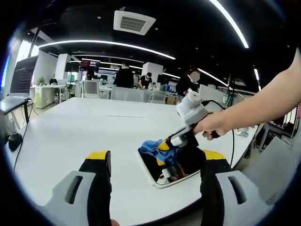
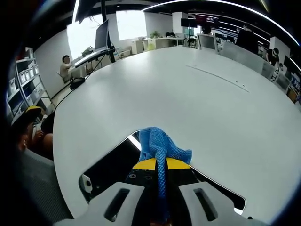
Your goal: Wipe the mirror surface with the cleaning cloth until all visible marks leave the cleaned area.
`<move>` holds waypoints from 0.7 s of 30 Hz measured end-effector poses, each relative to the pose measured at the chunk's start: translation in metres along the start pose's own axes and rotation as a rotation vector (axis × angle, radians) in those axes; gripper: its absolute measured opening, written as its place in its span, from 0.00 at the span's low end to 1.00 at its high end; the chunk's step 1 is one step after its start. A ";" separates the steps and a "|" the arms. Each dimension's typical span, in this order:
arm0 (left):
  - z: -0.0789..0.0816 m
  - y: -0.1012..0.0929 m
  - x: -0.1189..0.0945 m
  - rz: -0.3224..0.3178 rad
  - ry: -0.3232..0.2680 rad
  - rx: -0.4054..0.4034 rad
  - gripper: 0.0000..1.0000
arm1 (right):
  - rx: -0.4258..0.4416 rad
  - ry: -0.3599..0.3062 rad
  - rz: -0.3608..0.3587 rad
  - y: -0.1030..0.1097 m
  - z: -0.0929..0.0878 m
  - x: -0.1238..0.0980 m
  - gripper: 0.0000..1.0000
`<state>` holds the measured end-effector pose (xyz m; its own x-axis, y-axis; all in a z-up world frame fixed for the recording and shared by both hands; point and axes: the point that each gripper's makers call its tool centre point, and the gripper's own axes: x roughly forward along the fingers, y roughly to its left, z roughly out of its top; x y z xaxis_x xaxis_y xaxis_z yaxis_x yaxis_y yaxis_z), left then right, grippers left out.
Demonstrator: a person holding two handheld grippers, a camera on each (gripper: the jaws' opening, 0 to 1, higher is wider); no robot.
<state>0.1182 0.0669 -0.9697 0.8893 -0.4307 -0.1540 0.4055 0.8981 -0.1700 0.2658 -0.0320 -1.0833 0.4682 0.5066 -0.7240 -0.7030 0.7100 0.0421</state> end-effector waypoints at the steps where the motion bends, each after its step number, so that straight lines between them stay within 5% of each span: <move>1: 0.000 0.000 0.000 -0.001 0.001 0.000 0.75 | 0.002 -0.002 -0.002 0.000 0.000 0.000 0.00; 7: -0.001 0.000 0.001 -0.006 0.008 -0.002 0.75 | 0.160 -0.048 0.002 -0.001 -0.001 -0.001 0.00; 21: -0.001 -0.001 0.000 -0.004 0.006 0.000 0.75 | 0.136 -0.052 0.007 0.010 -0.011 -0.012 0.00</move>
<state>0.1180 0.0659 -0.9703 0.8864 -0.4348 -0.1591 0.4090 0.8964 -0.1709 0.2470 -0.0362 -1.0821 0.4928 0.5342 -0.6869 -0.6294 0.7639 0.1425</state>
